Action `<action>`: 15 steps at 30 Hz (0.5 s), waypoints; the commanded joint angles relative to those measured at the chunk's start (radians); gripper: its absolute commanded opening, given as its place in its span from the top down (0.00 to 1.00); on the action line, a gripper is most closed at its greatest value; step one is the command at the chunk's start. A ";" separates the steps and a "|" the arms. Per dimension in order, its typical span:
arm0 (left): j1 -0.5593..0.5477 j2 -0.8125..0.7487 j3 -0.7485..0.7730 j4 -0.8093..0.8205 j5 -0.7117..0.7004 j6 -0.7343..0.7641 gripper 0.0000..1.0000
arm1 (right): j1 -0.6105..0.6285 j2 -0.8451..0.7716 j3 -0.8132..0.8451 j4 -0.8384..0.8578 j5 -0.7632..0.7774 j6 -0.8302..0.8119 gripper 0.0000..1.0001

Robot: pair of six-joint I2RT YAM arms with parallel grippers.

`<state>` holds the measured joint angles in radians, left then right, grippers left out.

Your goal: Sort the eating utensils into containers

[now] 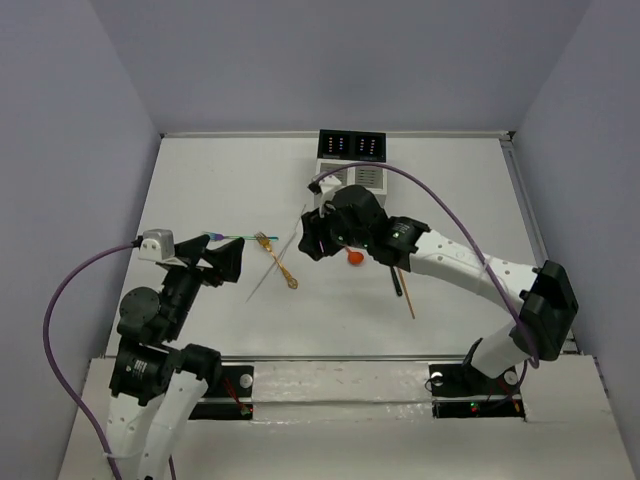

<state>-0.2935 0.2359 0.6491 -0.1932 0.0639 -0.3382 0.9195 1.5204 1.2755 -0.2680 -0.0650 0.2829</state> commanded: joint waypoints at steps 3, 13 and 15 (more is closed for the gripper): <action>-0.003 0.006 0.020 0.023 -0.018 0.005 0.01 | 0.022 0.050 0.079 0.058 0.033 -0.024 0.45; -0.003 0.002 0.018 0.017 -0.044 -0.002 0.01 | 0.022 0.215 0.231 -0.019 0.105 -0.036 0.48; -0.003 0.003 0.017 0.017 -0.055 -0.010 0.01 | 0.032 0.279 0.287 -0.039 0.140 -0.039 0.48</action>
<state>-0.2935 0.2409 0.6495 -0.2062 0.0383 -0.3393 0.9318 1.7302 1.4487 -0.2817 0.0021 0.2642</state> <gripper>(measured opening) 0.989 0.519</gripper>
